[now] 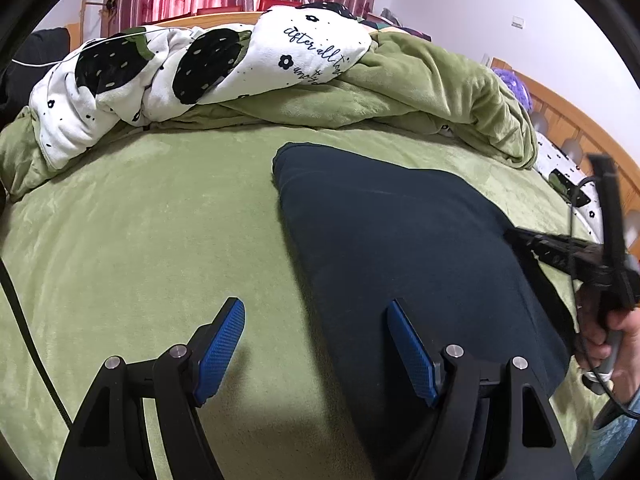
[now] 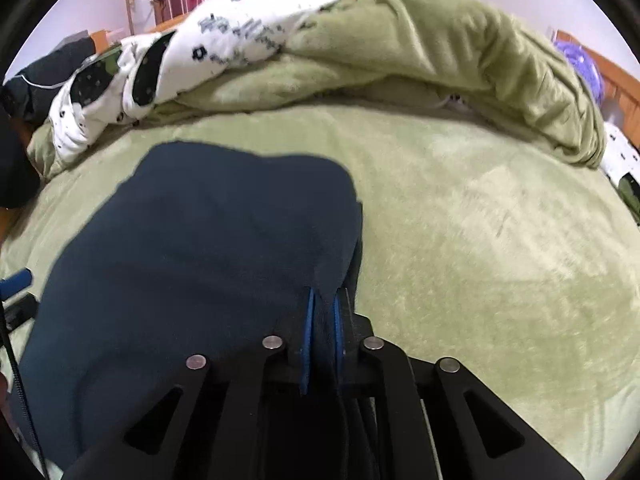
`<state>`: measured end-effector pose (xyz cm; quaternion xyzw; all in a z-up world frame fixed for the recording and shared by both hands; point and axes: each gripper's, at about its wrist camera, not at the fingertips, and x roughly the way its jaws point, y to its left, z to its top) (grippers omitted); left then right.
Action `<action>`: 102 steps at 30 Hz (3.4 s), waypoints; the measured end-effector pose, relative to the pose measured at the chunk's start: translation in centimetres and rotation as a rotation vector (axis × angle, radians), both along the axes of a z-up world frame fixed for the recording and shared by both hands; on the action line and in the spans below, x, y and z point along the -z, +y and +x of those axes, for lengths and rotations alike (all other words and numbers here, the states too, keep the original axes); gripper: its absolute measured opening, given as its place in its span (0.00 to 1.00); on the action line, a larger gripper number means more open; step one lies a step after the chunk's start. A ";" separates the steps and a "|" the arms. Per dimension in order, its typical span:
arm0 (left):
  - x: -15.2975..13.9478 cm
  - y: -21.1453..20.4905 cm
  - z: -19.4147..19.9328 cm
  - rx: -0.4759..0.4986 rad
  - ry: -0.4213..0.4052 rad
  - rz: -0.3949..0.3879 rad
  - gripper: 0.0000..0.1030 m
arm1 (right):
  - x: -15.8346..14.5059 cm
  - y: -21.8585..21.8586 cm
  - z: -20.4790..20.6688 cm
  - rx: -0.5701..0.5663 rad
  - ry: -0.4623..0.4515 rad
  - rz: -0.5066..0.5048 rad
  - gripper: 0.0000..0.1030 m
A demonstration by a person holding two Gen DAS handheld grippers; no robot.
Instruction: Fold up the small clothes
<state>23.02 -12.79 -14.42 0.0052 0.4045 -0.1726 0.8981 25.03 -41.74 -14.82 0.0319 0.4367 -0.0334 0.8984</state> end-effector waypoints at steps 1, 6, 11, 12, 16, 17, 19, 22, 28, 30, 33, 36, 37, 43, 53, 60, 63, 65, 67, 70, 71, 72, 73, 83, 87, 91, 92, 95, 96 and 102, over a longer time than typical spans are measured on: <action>0.0 -0.1 0.0 -0.002 0.000 -0.001 0.70 | -0.3 -0.3 -0.3 0.005 -0.010 0.001 0.10; 0.3 -0.5 -0.1 -0.016 0.015 -0.002 0.70 | -1.0 -1.1 -1.8 0.010 -0.024 0.045 0.19; 1.2 -0.8 -0.8 -0.016 0.031 0.011 0.70 | -0.7 -1.9 -3.6 -0.024 -0.024 0.089 0.26; 1.4 -0.8 -1.1 -0.018 0.031 0.018 0.70 | -0.6 -2.0 -3.7 -0.030 -0.018 0.090 0.26; 2.1 -1.2 -1.9 -0.020 0.028 0.074 0.71 | 0.0 -2.2 -4.3 -0.047 -0.001 0.098 0.29; 2.2 -1.3 -2.1 -0.019 0.029 0.085 0.71 | 0.4 -2.2 -4.4 -0.049 0.014 0.097 0.29; 2.4 -1.2 -2.5 -0.019 0.034 0.089 0.71 | 1.4 -2.2 -4.3 -0.040 0.055 0.061 0.29; 2.7 -0.8 -2.8 -0.031 0.052 0.081 0.71 | 1.2 -2.5 -4.4 -0.036 0.056 0.066 0.29; 2.8 -0.4 -3.5 -0.040 0.051 0.072 0.71 | -1.7 -4.6 -4.7 0.037 -0.035 0.120 0.30; 2.4 0.1 -3.3 -0.040 0.055 0.041 0.70 | -2.1 -5.0 -4.6 0.042 -0.048 0.166 0.31; 1.9 0.7 -2.9 -0.061 0.049 0.011 0.70 | -2.1 -4.8 -4.3 0.019 -0.043 0.226 0.32; 1.7 1.2 -2.1 -0.080 0.048 -0.015 0.70 | -1.1 -3.8 -4.0 -0.027 0.008 0.267 0.34; 1.7 1.3 -1.9 -0.087 0.049 -0.019 0.70 | -0.7 -3.3 -3.9 -0.035 0.028 0.268 0.34; 1.4 1.0 0.0 -0.112 0.058 -0.058 0.70 | 0.8 -1.3 -4.2 -0.087 0.083 0.199 0.28; 0.9 -0.3 0.7 -0.090 0.049 -0.072 0.70 | -0.1 -3.1 -4.3 -0.067 0.066 0.239 0.10; 0.5 -0.3 0.5 -0.084 0.042 -0.075 0.70 | -1.7 -3.9 -8.1 -0.073 0.017 0.303 0.39; 0.2 -0.2 0.1 -0.091 0.041 -0.064 0.70 | -1.5 -2.7 -9.2 -0.107 0.033 0.261 0.39; -0.2 -0.1 -0.4 -0.092 0.030 -0.043 0.70 | -0.7 -1.7 -9.4 -0.119 0.057 0.207 0.36; -0.6 0.0 -0.9 -0.091 0.014 -0.018 0.70 | 0.4 -1.1 -9.4 -0.117 0.084 0.161 0.23; -1.2 0.4 -1.5 -0.093 -0.002 0.010 0.70 | 0.8 -0.6 -9.5 -0.138 0.071 0.136 0.08; -1.3 0.6 -1.7 -0.093 -0.004 0.012 0.70 | 0.4 -0.6 -9.7 -0.135 0.053 0.108 0.05; -1.4 0.7 -1.8 -0.090 -0.002 0.010 0.70 | 0.2 -0.8 -9.8 -0.131 0.045 0.108 0.04; -1.5 0.8 -1.8 -0.085 0.000 0.007 0.70 | -0.2 -1.5 -10.0 -0.115 0.035 0.131 0.03; 1.0 -0.7 -3.9 -0.026 0.047 0.035 0.70 | 1.5 -4.1 -9.1 0.021 0.100 0.095 0.00; 2.0 -0.7 -4.5 -0.038 0.046 0.047 0.71 | 0.1 -3.7 -9.4 0.012 0.056 0.096 0.01; 2.3 -0.4 -4.6 -0.042 0.063 0.028 0.72 | -1.3 -3.2 -9.4 0.004 0.008 0.125 0.04; 2.2 -0.3 -4.6 -0.038 0.061 0.028 0.72 | -1.4 -3.0 -9.3 0.004 0.000 0.130 0.12; 1.9 0.3 -4.7 -0.038 0.044 0.006 0.72 | -1.9 -2.4 -8.8 -0.007 -0.039 0.129 0.36; 1.8 0.5 -4.6 -0.047 0.039 0.002 0.72 | -1.9 -2.1 -8.6 -0.013 -0.052 0.126 0.38; 1.6 1.8 -2.3 -0.087 0.038 0.022 0.71 | -2.2 -1.4 -3.9 0.008 -0.048 0.148 0.38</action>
